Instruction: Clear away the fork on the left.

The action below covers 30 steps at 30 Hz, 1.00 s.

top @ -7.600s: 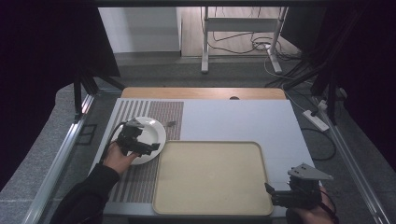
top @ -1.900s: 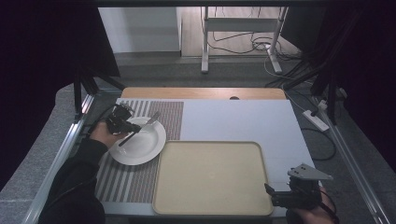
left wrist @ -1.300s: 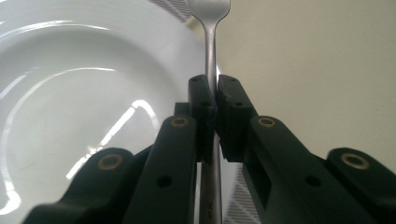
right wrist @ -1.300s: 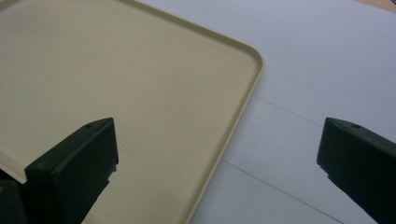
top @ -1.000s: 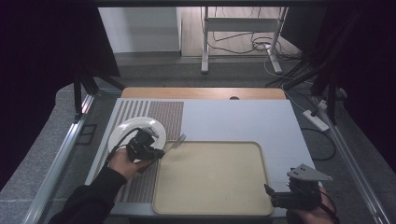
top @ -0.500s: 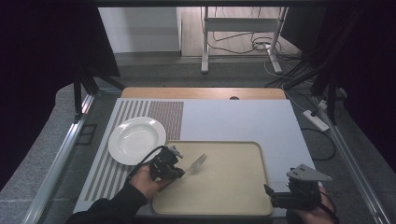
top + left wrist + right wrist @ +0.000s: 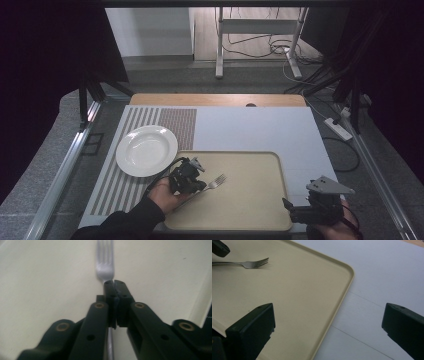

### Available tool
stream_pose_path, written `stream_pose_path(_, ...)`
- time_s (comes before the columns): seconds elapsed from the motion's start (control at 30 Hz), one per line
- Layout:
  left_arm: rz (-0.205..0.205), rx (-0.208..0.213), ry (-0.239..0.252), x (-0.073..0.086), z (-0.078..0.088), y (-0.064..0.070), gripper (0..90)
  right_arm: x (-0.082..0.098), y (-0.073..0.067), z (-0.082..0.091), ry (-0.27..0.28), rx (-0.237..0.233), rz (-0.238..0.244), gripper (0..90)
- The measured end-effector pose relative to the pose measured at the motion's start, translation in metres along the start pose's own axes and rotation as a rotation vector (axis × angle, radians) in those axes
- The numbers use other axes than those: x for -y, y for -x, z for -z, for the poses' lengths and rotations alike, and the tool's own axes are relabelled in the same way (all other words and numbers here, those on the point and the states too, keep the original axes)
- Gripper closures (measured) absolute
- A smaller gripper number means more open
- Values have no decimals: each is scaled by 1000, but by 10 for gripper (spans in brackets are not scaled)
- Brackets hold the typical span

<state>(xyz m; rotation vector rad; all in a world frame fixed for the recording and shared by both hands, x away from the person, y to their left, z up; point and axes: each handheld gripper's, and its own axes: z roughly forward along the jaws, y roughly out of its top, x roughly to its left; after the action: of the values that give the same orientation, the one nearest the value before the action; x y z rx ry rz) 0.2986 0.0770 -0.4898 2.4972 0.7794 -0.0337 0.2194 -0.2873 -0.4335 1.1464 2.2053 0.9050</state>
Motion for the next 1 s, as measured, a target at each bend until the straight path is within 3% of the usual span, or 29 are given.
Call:
stream_pose_path(0.13,-44,-35,-71,-3,-15,4,885,0,0,0,0,1,2,0)
stream_pose_path(0.23,-30,-55,-80,-2,-19,-2,885,0,0,0,1,0,3,0)
stream_pose_path(0.3,-27,-103,-93,-1,-19,-7,885,0,0,0,1,0,4,0)
stream_pose_path(0.53,60,-118,-78,5,-12,-30,885,0,0,0,2,-3,6,0)
stream_pose_path(1.0,125,-132,-73,15,-3,-54,884,0,-1,0,0,-4,9,0)
